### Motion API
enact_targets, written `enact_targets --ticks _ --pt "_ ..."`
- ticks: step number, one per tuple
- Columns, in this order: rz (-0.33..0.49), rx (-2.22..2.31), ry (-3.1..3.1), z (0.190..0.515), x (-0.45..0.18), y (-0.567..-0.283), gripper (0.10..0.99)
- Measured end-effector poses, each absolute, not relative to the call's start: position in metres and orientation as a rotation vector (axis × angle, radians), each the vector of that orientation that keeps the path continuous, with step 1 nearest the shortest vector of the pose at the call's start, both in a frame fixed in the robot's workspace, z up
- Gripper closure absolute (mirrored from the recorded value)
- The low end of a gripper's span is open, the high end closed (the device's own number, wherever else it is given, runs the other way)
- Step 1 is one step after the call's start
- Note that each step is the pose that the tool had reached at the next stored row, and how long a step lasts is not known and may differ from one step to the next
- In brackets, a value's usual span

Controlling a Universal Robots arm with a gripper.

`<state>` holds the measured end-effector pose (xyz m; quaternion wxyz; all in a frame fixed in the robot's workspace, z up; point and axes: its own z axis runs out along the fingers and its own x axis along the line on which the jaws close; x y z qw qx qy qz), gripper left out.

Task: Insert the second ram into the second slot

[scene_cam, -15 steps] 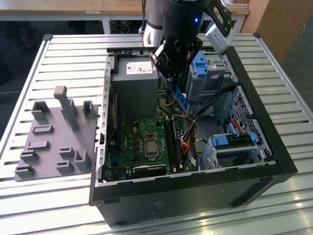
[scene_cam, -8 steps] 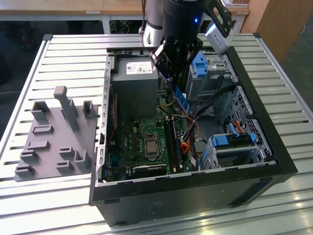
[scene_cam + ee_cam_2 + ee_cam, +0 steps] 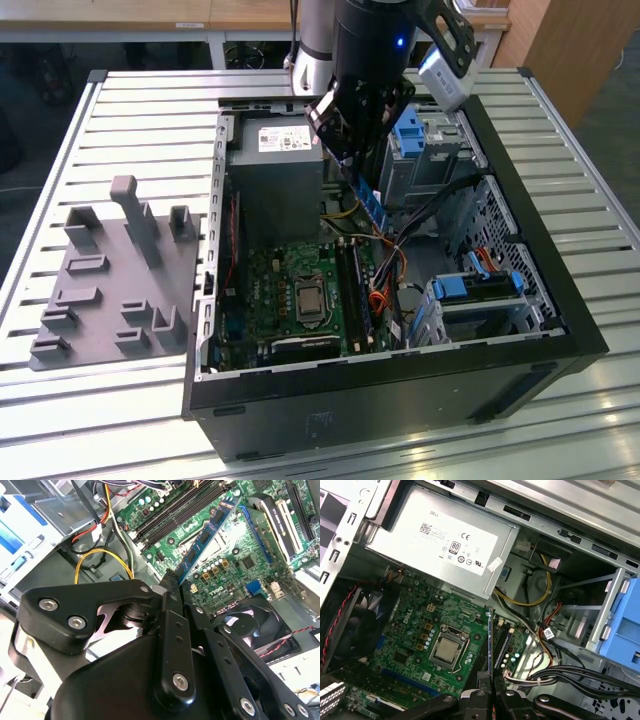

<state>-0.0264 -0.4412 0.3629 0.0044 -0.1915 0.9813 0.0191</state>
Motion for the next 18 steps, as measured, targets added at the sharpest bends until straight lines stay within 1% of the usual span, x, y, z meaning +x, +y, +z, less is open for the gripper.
enact_targets --ticks 18 --pt "0.059 -0.516 3.088 0.3622 -0.0264 -0.4412 0.949"
